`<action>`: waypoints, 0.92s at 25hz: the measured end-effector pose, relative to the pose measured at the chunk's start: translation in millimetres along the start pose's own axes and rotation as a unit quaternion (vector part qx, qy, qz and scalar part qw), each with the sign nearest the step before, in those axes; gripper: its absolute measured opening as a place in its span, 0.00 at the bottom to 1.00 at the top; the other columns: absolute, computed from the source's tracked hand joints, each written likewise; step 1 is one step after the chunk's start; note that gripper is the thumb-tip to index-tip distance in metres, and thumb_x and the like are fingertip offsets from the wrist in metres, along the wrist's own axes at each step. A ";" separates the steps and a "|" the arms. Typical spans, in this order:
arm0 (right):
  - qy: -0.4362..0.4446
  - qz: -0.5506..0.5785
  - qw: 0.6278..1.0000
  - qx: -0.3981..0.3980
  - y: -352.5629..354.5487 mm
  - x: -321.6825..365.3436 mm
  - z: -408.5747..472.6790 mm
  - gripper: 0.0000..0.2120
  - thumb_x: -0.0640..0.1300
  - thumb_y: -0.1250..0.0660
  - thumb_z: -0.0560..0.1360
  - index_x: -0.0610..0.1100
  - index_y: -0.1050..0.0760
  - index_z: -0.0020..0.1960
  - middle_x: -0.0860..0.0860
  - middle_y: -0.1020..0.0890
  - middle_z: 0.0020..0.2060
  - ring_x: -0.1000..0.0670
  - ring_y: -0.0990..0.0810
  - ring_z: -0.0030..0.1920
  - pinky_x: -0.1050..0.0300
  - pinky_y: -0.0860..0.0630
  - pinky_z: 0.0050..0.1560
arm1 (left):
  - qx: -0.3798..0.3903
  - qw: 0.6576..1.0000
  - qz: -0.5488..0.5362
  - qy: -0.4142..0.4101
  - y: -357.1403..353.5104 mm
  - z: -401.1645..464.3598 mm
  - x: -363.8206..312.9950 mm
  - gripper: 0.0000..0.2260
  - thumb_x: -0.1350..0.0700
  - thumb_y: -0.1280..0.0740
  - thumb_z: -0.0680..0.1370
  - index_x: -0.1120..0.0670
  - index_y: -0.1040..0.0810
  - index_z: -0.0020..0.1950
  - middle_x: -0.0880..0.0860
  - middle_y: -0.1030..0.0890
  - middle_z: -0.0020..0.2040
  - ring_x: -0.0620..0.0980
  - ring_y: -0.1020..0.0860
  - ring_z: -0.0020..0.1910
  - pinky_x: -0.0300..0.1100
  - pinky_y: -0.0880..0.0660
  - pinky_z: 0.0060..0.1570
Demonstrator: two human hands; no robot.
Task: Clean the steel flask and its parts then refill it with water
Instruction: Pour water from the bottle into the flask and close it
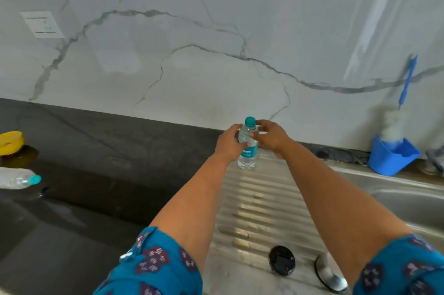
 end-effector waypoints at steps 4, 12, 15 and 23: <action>0.031 -0.019 0.999 -0.025 10.8 7.2 -19.1 0.24 0.45 0.27 0.73 0.47 0.27 0.67 0.48 0.21 0.60 0.48 0.20 0.56 0.49 0.22 0.59 | -0.029 0.998 -0.031 -0.052 7.9 -21.5 -13.2 0.26 0.59 0.24 0.73 0.54 0.27 0.69 0.54 0.19 0.60 0.52 0.19 0.57 0.44 0.22 0.57; 0.131 0.061 0.989 -0.030 25.6 55.2 -139.1 0.23 0.51 0.26 0.72 0.52 0.24 0.65 0.52 0.19 0.55 0.53 0.18 0.51 0.50 0.20 0.55 | -0.066 0.984 -0.077 -0.147 31.3 -144.1 -56.2 0.27 0.49 0.31 0.78 0.46 0.34 0.76 0.43 0.30 0.68 0.40 0.28 0.65 0.30 0.32 0.57; 0.165 0.078 0.982 -0.042 30.3 55.2 -198.0 0.22 0.54 0.26 0.70 0.53 0.23 0.63 0.52 0.18 0.53 0.53 0.18 0.51 0.49 0.19 0.54 | -0.093 0.975 -0.091 -0.182 26.8 -201.9 -65.7 0.28 0.42 0.33 0.77 0.43 0.35 0.75 0.43 0.30 0.71 0.43 0.28 0.68 0.42 0.28 0.65; 0.242 0.046 0.969 -0.031 52.9 19.6 -360.3 0.26 0.56 0.28 0.71 0.49 0.25 0.66 0.50 0.19 0.54 0.51 0.19 0.53 0.49 0.20 0.54 | -0.132 0.954 -0.134 -0.233 -34.3 -367.5 -79.7 0.26 0.43 0.29 0.75 0.39 0.31 0.72 0.46 0.27 0.69 0.48 0.26 0.68 0.56 0.26 0.65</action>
Point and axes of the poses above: each hand's wrist, its own z-axis towards the middle knuckle, its own y-axis out of the back of the hand, x = y × z, the point moved 8 cm from there along z, towards the middle knuckle
